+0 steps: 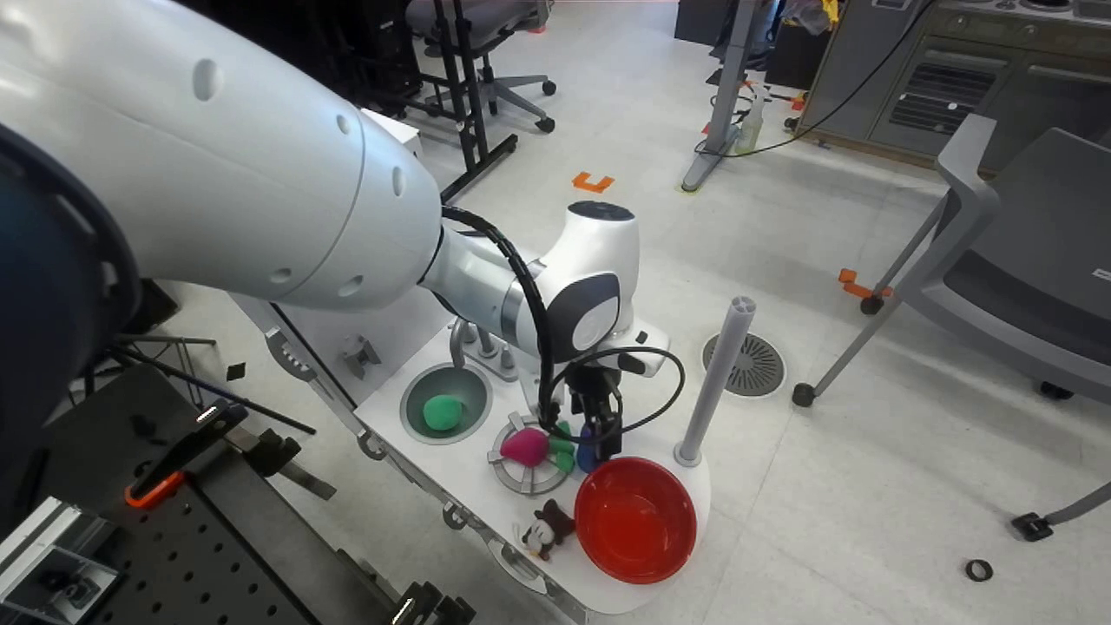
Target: Move the blue bottle closer to you
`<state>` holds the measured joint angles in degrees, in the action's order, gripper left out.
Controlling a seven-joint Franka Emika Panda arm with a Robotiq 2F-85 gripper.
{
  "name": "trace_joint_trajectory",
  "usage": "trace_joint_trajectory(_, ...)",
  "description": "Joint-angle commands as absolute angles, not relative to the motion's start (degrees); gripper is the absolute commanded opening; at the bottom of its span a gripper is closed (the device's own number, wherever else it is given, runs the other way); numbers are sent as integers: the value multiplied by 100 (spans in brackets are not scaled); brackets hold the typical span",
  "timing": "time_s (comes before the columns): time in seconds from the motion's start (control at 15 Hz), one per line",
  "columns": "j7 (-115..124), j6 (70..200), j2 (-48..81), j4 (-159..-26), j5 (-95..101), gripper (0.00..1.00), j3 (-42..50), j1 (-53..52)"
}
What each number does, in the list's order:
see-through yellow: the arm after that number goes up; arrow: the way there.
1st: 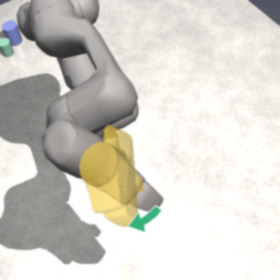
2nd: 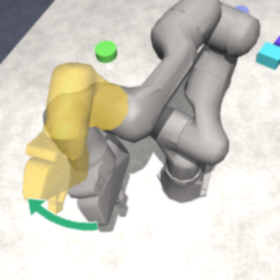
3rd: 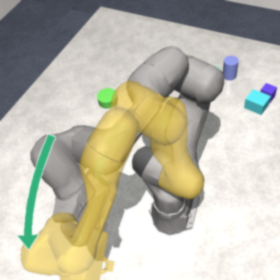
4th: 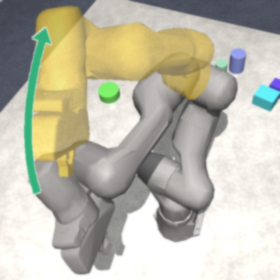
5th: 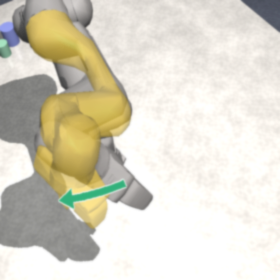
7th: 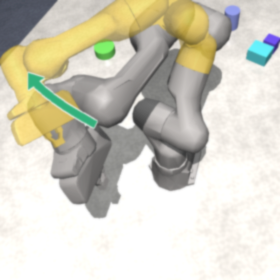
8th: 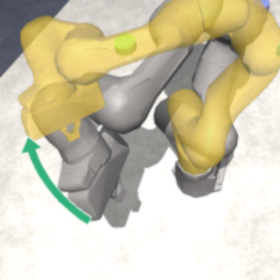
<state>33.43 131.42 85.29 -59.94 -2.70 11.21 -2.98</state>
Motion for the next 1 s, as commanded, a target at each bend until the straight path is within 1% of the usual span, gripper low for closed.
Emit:
trace_joint_trajectory(0.0, 3444, 12977, 8528, -5845, -126, 100, 1163, -325)
trace_joint_trajectory(0.4, 3397, 12987, 8509, -5612, -139, 100, 1109, -265)
trace_joint_trajectory(0.47, 3398, 13015, 8507, -5621, -141, 75, 1100, -257)
trace_joint_trajectory(0.53, 3400, 13040, 8503, -5644, -136, 74, 1097, -259)
trace_joint_trajectory(0.93, 3411, 12861, 8501, -5556, -215, 27, 1029, -225)
